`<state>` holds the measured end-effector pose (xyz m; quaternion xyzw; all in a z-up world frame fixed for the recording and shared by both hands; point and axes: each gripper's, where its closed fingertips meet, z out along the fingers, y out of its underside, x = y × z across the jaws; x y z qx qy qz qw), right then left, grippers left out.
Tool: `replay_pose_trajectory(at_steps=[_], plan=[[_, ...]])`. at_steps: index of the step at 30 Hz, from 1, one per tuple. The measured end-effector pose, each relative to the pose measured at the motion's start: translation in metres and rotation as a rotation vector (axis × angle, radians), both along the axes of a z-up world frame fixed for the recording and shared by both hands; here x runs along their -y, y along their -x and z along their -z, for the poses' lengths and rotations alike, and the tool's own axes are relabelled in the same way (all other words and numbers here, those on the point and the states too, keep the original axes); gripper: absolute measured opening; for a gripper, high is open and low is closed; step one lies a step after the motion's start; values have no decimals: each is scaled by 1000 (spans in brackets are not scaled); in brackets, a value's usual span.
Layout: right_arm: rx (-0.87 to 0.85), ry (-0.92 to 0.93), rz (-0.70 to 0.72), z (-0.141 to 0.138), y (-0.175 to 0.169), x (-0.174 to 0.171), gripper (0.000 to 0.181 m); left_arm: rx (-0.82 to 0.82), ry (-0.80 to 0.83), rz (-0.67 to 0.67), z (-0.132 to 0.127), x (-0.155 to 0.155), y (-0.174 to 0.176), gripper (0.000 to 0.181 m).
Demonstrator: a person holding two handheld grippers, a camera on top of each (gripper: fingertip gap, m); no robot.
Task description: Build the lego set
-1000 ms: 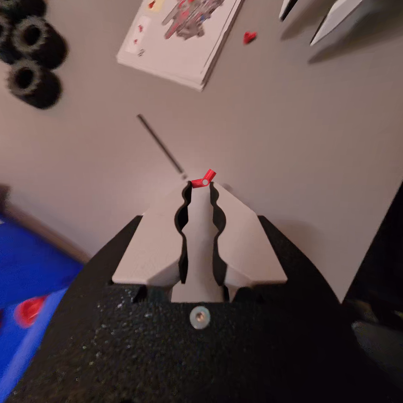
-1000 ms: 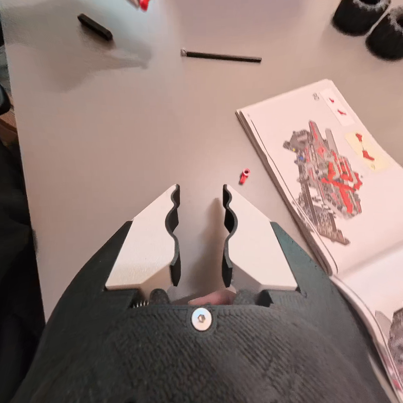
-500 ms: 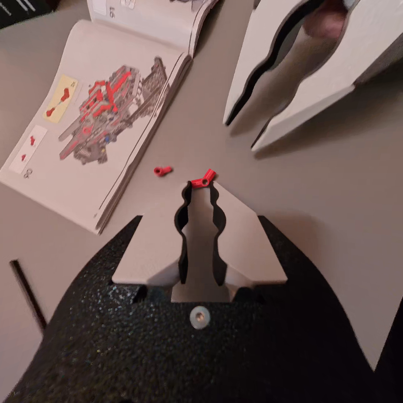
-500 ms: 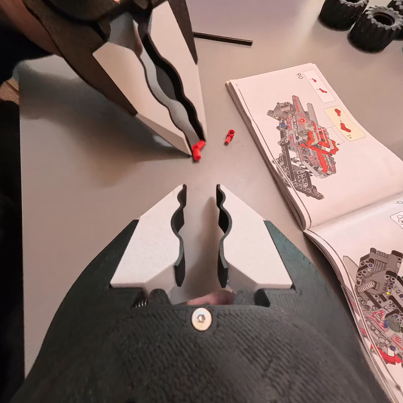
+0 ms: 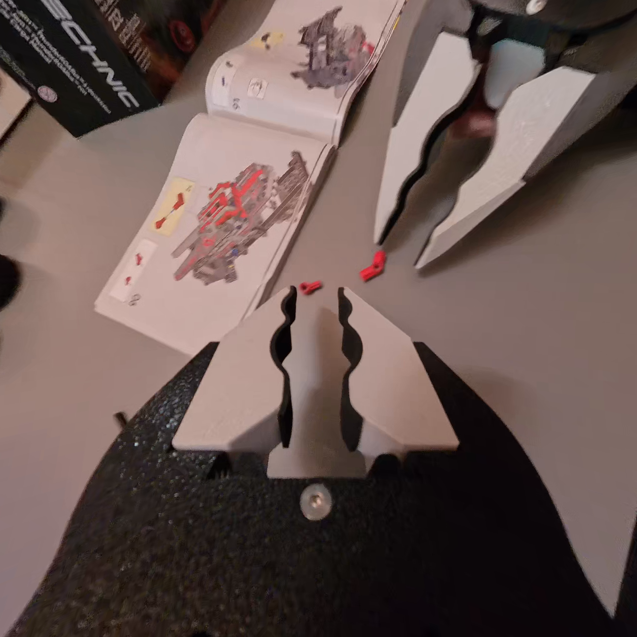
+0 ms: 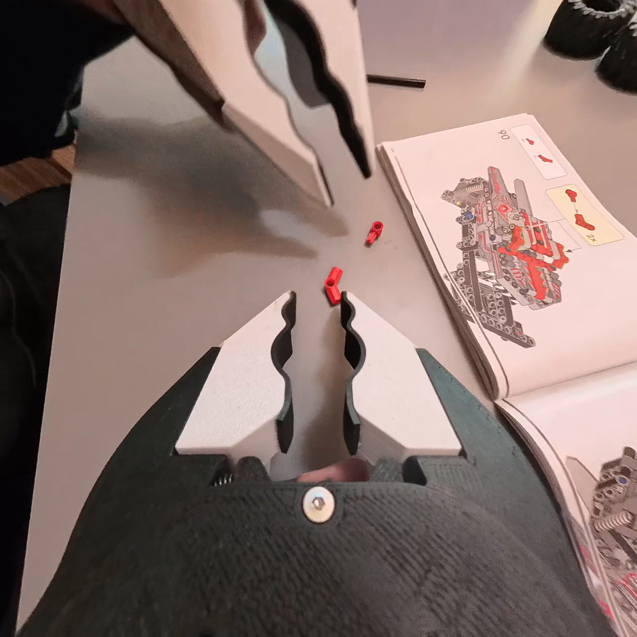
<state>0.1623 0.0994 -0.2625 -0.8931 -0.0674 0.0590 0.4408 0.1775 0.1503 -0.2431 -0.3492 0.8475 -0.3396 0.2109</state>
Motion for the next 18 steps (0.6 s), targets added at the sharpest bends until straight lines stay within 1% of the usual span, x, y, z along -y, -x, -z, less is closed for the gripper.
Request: replay_pose_trajectory(at_steps=[2, 4, 7, 11, 13, 15, 18], plan=[[-3, 11, -6, 4, 3, -3, 26, -29, -47, 39, 4, -16, -3, 20], [14, 7, 0, 4, 3, -7, 25, -65, -65, 117, 9, -22, -3, 19], [14, 49, -2, 11, 1, -9, 17, -81, -63, 212, 14, -23, -8, 18], [58, 57, 3, 13, -7, -12, 15, -114, -84, 329, 24, -19, -8, 18], [54, 63, 12, 13, -9, -11, 14, -115, -104, 361, 28, -18, -8, 17], [54, 77, 41, 11, -13, -8, 24, -101, -114, 371, 30, -18, -9, 17], [34, 70, 76, 5, -11, -5, 25, -76, -101, 395, 29, -13, -10, 17]])
